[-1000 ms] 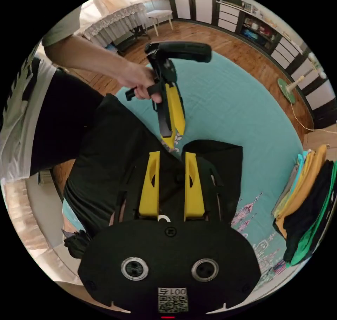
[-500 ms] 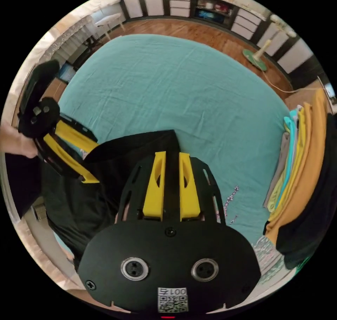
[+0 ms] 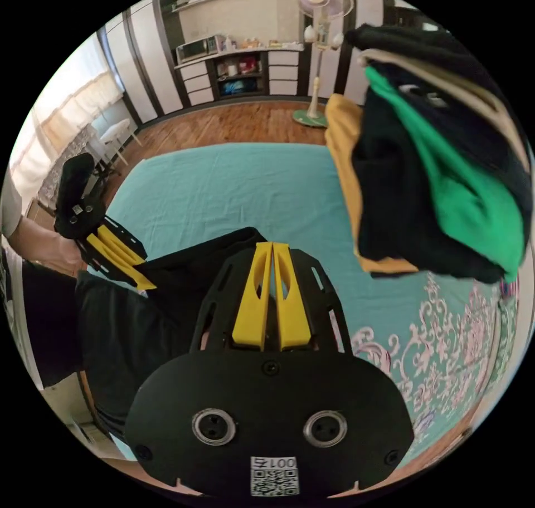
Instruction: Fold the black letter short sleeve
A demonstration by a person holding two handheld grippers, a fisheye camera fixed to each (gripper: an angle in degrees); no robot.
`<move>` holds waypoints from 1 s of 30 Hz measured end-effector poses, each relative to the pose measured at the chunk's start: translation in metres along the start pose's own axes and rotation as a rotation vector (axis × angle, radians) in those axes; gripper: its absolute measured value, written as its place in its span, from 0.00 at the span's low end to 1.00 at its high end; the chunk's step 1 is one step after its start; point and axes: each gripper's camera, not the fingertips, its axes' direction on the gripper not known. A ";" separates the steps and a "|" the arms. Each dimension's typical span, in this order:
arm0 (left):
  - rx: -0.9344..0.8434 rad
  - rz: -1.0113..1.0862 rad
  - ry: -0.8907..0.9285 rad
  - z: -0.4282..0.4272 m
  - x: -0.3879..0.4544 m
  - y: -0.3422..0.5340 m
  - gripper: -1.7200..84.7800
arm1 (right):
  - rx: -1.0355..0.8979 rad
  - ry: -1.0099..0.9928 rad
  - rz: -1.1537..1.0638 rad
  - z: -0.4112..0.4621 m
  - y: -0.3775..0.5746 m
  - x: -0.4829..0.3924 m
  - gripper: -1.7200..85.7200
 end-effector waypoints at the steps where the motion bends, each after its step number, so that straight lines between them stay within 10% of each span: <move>1: -0.022 0.108 -0.026 0.000 0.018 -0.006 0.01 | 0.030 0.029 0.027 -0.020 0.019 0.000 0.02; 11: -0.379 0.754 -0.045 0.059 0.132 0.001 0.04 | -0.053 0.130 0.322 -0.074 0.198 -0.062 0.02; 17: -0.539 0.521 -0.106 0.078 0.117 0.013 0.06 | -0.445 0.138 0.479 0.009 0.287 -0.078 0.03; 30: -0.437 0.574 -0.233 0.095 0.132 0.000 0.07 | -0.026 -0.074 0.532 0.048 0.216 0.017 0.11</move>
